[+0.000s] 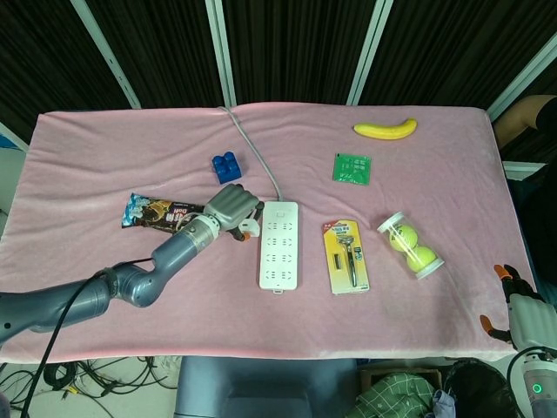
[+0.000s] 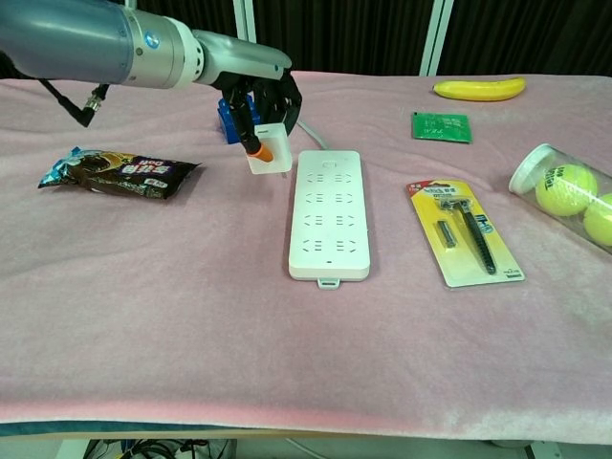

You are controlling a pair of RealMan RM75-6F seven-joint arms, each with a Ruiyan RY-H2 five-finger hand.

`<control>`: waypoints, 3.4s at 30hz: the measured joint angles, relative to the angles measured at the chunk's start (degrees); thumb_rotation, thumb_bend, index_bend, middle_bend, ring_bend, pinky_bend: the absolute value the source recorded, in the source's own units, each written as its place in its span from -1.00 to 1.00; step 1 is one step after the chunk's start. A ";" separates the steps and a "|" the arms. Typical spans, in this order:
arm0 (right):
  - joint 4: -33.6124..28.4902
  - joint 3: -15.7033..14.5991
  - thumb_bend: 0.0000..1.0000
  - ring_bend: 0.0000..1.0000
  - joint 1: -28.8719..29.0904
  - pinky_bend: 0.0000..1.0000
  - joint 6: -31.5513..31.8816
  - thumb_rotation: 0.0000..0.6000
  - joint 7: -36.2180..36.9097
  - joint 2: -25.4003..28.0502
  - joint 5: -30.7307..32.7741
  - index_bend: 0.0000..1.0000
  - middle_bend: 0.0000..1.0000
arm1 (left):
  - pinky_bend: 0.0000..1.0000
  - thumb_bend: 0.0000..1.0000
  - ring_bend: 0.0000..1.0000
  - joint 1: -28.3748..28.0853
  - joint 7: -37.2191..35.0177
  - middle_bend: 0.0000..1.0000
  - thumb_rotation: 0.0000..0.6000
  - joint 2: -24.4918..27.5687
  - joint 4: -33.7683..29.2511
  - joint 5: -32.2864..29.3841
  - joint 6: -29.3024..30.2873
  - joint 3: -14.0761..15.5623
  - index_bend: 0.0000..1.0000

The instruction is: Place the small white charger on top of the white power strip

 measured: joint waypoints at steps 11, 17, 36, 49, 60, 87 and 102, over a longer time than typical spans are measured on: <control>0.09 0.16 -0.53 -0.70 0.02 -0.44 -0.02 1.00 0.37 0.07 0.18 -0.96 -0.92 | -0.44 0.01 -0.25 -14.70 6.24 0.31 1.00 0.75 -0.60 -22.11 -0.96 10.73 0.33; 0.09 0.15 -0.53 -0.70 -0.09 -0.44 0.12 1.00 0.65 0.08 0.04 -0.98 -0.92 | -0.41 0.01 -0.25 -18.85 7.68 0.31 1.00 -1.60 0.86 -27.18 0.88 14.77 0.33; 0.27 -0.02 -0.53 -0.70 -0.07 -0.44 0.27 1.00 0.13 -0.05 -0.24 -0.98 -0.92 | -0.41 0.01 -0.25 -19.53 4.89 0.31 1.00 -5.19 3.40 -25.37 2.63 13.73 0.34; 0.36 -0.04 -0.53 -0.70 -0.06 -0.44 0.22 1.00 0.27 -0.01 -0.40 -0.98 -0.92 | -0.41 0.01 -0.25 -20.42 4.41 0.31 1.00 -7.18 4.92 -25.40 2.04 14.29 0.34; 0.33 -0.04 -0.52 -0.70 -0.10 -0.44 0.24 1.00 0.43 -0.01 -0.50 -0.98 -0.92 | -0.41 0.01 -0.25 -20.82 4.08 0.31 1.00 -8.08 5.90 -25.60 1.89 14.79 0.34; 0.25 -0.17 -0.53 -0.70 -0.09 -0.44 -0.21 1.00 1.25 0.22 -0.96 -0.98 -0.92 | -0.35 0.02 -0.23 -20.19 4.54 0.33 1.00 -13.96 10.58 -22.67 2.92 14.52 0.36; 0.30 -0.20 -0.52 -0.70 -0.07 -0.44 -0.36 1.00 1.41 0.28 -0.99 -0.98 -0.92 | -1.00 -0.77 -1.00 -19.54 6.01 -0.87 1.00 -14.81 12.18 -22.89 3.25 15.24 -0.68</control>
